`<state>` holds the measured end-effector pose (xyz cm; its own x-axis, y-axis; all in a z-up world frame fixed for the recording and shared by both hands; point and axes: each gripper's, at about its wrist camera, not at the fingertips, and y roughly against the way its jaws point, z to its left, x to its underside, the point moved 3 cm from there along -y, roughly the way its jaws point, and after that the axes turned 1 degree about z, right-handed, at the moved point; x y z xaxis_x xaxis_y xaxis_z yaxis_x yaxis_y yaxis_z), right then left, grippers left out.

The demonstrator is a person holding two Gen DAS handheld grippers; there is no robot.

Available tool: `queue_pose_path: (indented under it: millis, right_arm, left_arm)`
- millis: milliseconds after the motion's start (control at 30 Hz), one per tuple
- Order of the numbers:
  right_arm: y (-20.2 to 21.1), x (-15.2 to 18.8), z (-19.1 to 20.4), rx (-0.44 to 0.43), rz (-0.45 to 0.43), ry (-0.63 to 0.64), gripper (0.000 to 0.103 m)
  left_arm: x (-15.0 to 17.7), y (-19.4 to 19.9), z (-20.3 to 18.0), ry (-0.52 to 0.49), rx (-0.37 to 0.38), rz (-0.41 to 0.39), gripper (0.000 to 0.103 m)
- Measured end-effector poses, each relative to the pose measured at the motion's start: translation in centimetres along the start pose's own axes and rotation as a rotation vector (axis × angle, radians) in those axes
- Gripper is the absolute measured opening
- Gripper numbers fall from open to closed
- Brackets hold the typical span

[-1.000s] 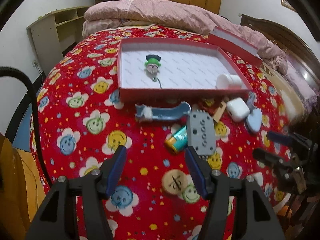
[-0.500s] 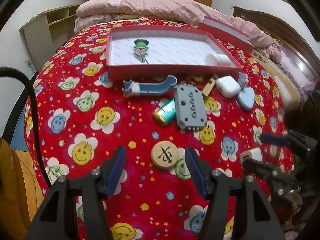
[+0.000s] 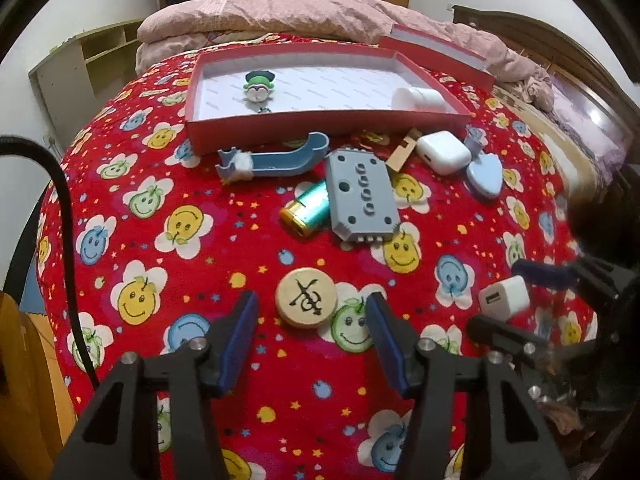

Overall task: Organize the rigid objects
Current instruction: 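Grasp the round wooden disc with the left tool while the right tool grasps the white charger plug, then carry the disc into the tray and open the left tool while the right tool releases the charger there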

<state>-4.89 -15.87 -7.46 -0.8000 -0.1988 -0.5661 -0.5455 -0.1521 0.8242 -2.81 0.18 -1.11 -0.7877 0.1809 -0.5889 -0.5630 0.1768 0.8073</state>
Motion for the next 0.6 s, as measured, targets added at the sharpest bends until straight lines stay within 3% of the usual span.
queue_pose_path:
  millis: [100, 167, 233, 600]
  right_arm:
    - [0.3, 0.01, -0.3, -0.001, -0.015, -0.017, 0.052]
    - [0.4, -0.08, -0.48, -0.011, -0.022, -0.024, 0.047]
    - [0.37, -0.08, -0.45, -0.012, -0.024, -0.025, 0.047]
    - [0.67, -0.15, -0.67, -0.041, -0.038, -0.031, 0.047]
  left_arm:
    - [0.0, 0.01, -0.04, -0.005, -0.009, -0.009, 0.047]
    - [-0.03, 0.05, -0.03, -0.004, -0.002, -0.011, 0.038]
    - [-0.04, 0.05, 0.0, -0.007, -0.009, -0.01, 0.033]
    - [-0.26, 0.6, 0.41, 0.017, 0.036, -0.007, 0.033]
